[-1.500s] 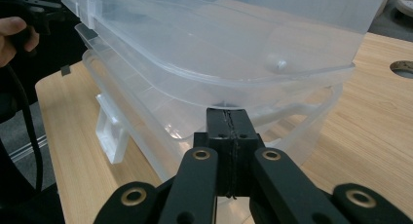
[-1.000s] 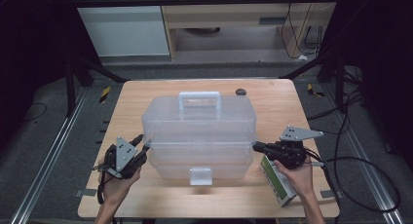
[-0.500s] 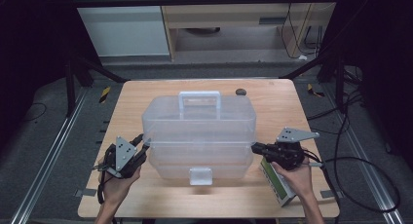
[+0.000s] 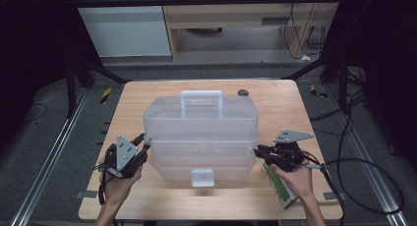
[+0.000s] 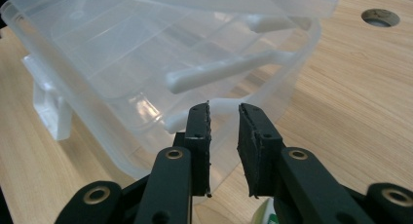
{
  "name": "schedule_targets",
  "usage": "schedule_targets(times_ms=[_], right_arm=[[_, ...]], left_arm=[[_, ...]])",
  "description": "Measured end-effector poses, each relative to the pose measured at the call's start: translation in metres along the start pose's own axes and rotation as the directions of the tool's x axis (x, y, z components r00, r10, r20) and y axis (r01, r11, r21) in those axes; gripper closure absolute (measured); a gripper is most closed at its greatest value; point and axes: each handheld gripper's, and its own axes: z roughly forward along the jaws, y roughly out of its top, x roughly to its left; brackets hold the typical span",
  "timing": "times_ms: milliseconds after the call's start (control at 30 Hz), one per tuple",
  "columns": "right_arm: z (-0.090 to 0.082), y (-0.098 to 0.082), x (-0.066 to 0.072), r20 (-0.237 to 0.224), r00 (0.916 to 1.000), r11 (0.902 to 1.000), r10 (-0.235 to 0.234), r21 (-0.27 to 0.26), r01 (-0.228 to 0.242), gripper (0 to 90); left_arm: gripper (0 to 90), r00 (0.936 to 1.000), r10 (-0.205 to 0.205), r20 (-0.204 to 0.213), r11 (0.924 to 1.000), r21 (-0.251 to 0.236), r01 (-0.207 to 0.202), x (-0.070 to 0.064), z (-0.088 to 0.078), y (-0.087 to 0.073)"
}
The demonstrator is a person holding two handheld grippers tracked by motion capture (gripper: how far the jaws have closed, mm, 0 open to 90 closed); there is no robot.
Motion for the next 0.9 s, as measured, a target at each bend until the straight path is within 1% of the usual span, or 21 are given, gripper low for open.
schedule_targets(times_ms=[67,100,167,233,333,433,600,633,700,733,767,900], right_arm=[[0.0,-0.001,-0.002,-0.004,0.9999,0.9999,0.016,-0.003,-0.016,72.3],[0.0,0.0,-0.002,-0.001,0.9999,0.9999,0.016,-0.005,-0.016,72.0],[0.0,0.0,-0.001,-0.014,0.9995,0.9995,0.027,-0.014,-0.027,71.1],[0.001,0.0,-0.001,-0.015,0.9994,0.9994,0.03,-0.017,-0.03,69.8],[0.003,0.0,-0.001,-0.003,0.9993,0.9993,0.036,-0.005,-0.036,69.0],[0.005,0.0,0.0,-0.002,0.9987,0.9986,0.052,0.006,-0.052,67.3],[0.008,0.0,0.001,0.001,0.9981,0.998,0.062,0.015,-0.062,67.1],[0.008,0.001,0.002,0.012,0.9981,0.9979,0.06,0.023,-0.06,67.1],[0.009,0.004,0.008,0.051,0.9984,0.9989,0.026,0.038,-0.028,68.2],[0.01,0.005,0.01,0.069,0.9975,0.9986,0.018,0.049,-0.021,68.7],[0.011,0.006,0.012,0.078,0.9967,0.9979,0.022,0.059,-0.027,69.7],[0.012,0.007,0.014,0.097,0.9934,0.9955,0.06,0.067,-0.067,70.8]], left_arm=[[70.3,1.0,-0.005,-0.001,1.0,-0.004,0.005,0.0,0.001,0.001],[70.3,1.0,-0.006,-0.001,1.0,-0.005,0.006,0.0,0.001,0.001],[70.4,1.0,-0.006,-0.002,1.0,-0.004,0.006,0.0,0.001,0.002],[70.5,1.0,-0.002,-0.003,1.0,-0.003,0.002,0.001,0.001,0.002],[70.6,1.0,-0.004,-0.005,1.0,-0.001,0.004,0.001,0.002,0.003],[70.9,1.0,-0.006,-0.008,1.0,0.001,0.006,0.002,0.003,0.004],[71.3,0.9999,-0.006,-0.01,1.0,0.007,0.006,0.003,0.004,0.006],[71.3,0.9999,-0.004,-0.011,1.0,0.008,0.004,0.003,0.004,0.007],[71.5,0.9999,-0.001,-0.014,1.0,0.01,0.002,0.003,0.005,0.008],[71.5,0.9999,-0.001,-0.014,1.0,0.01,0.002,0.003,0.005,0.008],[71.6,0.9999,-0.002,-0.015,0.9999,0.011,0.002,0.003,0.005,0.008],[71.6,0.9999,-0.004,-0.014,0.9999,0.011,0.004,0.004,0.005,0.008]])
